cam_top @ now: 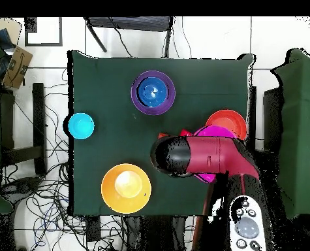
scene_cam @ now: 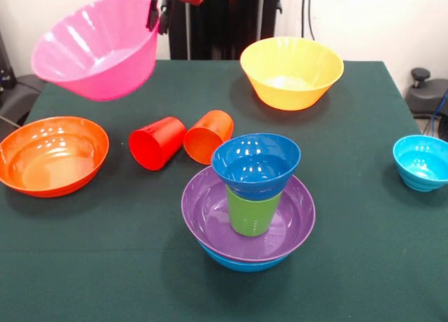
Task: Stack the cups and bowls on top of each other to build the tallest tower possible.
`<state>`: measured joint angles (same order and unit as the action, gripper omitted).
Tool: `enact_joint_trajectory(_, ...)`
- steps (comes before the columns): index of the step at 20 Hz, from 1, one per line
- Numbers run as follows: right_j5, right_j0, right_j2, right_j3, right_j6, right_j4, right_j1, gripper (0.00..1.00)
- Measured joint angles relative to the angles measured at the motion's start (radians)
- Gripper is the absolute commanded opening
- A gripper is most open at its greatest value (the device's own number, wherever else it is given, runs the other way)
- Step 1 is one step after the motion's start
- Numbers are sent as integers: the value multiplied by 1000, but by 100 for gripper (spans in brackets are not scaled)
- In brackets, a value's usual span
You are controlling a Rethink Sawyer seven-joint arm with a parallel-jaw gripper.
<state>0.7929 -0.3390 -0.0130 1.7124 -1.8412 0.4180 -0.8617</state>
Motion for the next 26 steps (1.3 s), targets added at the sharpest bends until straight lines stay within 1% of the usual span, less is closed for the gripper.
enact_joint_trajectory(5,0,0,-47,-53,0,-58,17,0)
enact_joint_trajectory(7,1,5,-64,-89,0,-83,37,0)
enact_joint_trajectory(9,1,11,-67,-107,0,-90,47,0)
enact_joint_trajectory(11,1,25,-67,-141,0,-93,69,0)
enact_joint_trajectory(13,6,54,-64,-194,0,-93,102,0)
enact_joint_trajectory(15,10,66,-62,-214,0,-93,114,0)
enact_joint_trajectory(16,18,92,-57,-254,0,-93,139,0)
enact_joint_trajectory(19,26,117,-52,-295,0,-93,165,0)
enact_joint_trajectory(21,46,154,-42,-354,0,-93,204,0)
enact_joint_trajectory(25,87,182,-34,-407,0,-93,235,0)
enact_joint_trajectory(26,120,192,-29,-432,0,-93,247,0)
